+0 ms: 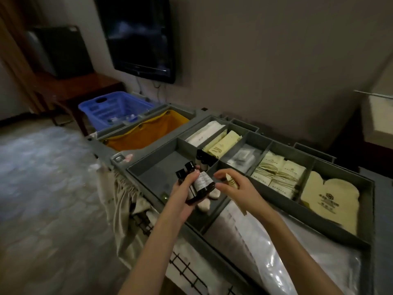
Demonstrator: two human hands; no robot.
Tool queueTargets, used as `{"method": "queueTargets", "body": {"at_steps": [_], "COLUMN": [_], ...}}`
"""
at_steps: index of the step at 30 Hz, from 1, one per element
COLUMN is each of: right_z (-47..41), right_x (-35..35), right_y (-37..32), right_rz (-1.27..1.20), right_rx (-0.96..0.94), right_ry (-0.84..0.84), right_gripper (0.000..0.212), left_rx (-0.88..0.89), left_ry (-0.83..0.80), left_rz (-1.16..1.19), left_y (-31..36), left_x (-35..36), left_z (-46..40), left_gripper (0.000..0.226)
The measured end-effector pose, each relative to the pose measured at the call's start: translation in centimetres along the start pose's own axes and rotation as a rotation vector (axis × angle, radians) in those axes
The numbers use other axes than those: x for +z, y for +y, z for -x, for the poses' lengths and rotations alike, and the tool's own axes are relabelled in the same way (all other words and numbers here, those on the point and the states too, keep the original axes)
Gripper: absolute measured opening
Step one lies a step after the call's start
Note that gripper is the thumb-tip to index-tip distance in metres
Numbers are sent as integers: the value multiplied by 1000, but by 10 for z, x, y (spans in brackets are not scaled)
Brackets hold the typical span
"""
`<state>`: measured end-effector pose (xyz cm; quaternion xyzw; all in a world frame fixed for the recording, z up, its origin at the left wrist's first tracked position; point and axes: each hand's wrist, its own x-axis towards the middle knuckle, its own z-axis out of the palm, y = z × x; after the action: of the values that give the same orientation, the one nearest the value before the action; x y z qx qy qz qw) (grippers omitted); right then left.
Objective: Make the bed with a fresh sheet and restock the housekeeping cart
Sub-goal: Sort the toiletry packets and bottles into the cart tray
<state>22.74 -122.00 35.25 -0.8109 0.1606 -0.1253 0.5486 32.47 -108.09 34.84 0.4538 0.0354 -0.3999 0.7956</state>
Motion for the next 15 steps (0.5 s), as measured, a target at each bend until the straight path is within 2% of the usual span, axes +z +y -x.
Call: {"method": "queueTargets", "body": {"at_steps": [5, 15], "right_z": [-42, -88], "right_x": [10, 39], "right_y": [29, 44], "right_rz": [69, 390], "right_rx": [93, 331], "right_ry": [326, 643], "right_gripper": [15, 24], "left_rx": [-106, -374], "left_ry": [-24, -343], "left_rz": [-29, -301], "left_y": [40, 82], "left_x": [-24, -31], "left_z": [-68, -141], "left_gripper": [48, 22]}}
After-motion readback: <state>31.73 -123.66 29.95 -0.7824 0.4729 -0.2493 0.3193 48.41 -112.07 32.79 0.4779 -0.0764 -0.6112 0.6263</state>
